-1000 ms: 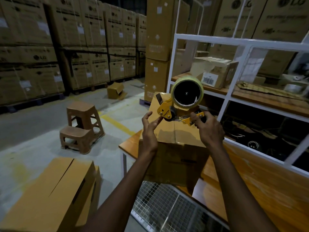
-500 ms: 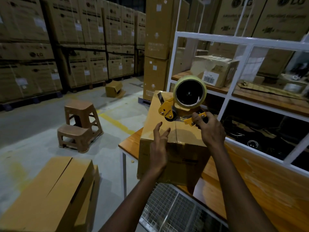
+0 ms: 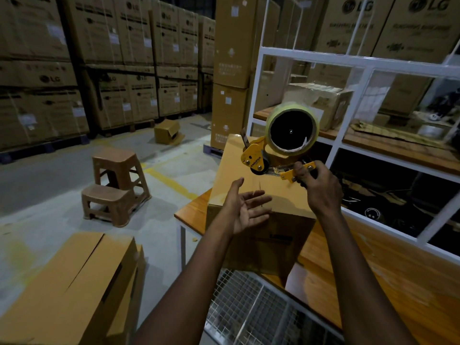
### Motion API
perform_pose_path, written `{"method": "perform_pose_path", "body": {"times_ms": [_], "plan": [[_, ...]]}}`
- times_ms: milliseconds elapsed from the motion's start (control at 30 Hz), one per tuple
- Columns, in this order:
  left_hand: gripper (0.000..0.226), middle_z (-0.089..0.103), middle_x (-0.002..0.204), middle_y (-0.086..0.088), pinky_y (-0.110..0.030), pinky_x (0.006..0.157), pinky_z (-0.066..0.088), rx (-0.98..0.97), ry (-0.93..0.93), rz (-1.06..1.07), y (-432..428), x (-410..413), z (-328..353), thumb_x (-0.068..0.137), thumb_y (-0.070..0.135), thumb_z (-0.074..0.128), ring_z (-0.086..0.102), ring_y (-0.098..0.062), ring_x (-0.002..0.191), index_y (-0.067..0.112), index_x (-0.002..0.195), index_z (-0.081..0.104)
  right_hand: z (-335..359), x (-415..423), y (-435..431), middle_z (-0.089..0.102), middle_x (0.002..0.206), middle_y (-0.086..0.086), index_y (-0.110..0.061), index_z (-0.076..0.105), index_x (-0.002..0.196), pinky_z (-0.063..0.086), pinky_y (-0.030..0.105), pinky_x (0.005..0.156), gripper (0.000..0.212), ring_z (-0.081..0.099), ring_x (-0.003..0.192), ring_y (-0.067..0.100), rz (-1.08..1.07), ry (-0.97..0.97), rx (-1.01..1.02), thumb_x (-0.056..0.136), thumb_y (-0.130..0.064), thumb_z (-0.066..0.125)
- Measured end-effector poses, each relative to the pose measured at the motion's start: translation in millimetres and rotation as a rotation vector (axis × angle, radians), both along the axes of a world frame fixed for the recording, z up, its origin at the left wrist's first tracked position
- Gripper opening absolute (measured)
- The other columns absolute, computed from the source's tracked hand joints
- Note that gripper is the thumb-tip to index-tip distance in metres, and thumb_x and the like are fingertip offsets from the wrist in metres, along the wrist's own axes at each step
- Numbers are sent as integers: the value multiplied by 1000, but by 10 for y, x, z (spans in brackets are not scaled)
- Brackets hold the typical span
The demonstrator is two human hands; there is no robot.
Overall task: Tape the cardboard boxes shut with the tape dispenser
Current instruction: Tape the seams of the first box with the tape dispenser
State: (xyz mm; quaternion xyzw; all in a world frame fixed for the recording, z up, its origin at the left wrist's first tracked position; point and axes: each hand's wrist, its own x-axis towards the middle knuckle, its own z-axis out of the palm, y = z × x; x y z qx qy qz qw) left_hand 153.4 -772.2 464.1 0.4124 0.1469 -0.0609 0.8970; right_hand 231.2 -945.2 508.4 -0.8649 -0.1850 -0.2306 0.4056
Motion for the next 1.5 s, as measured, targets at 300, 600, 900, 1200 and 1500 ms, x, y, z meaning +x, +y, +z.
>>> {"method": "perform_pose_path", "body": {"times_ms": [300, 600, 900, 1200, 1500], "plan": [[12, 65, 58, -2, -17, 41, 50, -153, 10, 226, -78, 70, 109, 97, 16, 59, 56, -7, 41, 6, 95, 64, -17, -41, -8, 67, 81, -1, -30, 54, 90, 47, 36, 65, 59, 63, 78, 23, 38, 2, -15, 76, -82, 30], [22, 64, 55, 1, -16, 36, 28, 213, -21, 401, 106, -59, 41, 97, 4, 48, 46, -4, 38, 8, 85, 67, -175, -169, -28, 65, 81, 1, -27, 60, 101, 51, 41, 68, 65, 62, 76, 24, 18, 3, -5, 77, -82, 34], [23, 59, 60, -6, -21, 41, 27, 355, 14, 481, 354, -277, -134, 91, -5, 47, 41, -7, 37, 1, 81, 67, -456, -295, 227, 68, 76, -4, -40, 49, 81, 52, 45, 70, 58, 66, 74, 20, 80, 79, 12, 72, -92, 26], [17, 52, 48, 1, -18, 38, 29, 339, 68, 534, 743, -482, -431, 93, 6, 62, 37, -10, 38, -2, 78, 65, -541, -276, 276, 67, 78, -7, -33, 55, 80, 51, 44, 70, 60, 65, 76, 22, 46, 118, 139, 75, -88, 32], [17, 52, 58, -8, -24, 44, 33, 513, 34, 552, 1101, -408, -451, 94, 8, 62, 39, -17, 46, -2, 80, 63, -439, -45, 354, 65, 88, 0, -26, 57, 104, 45, 37, 68, 73, 60, 81, 26, 76, 70, -96, 70, -85, 31]]}}
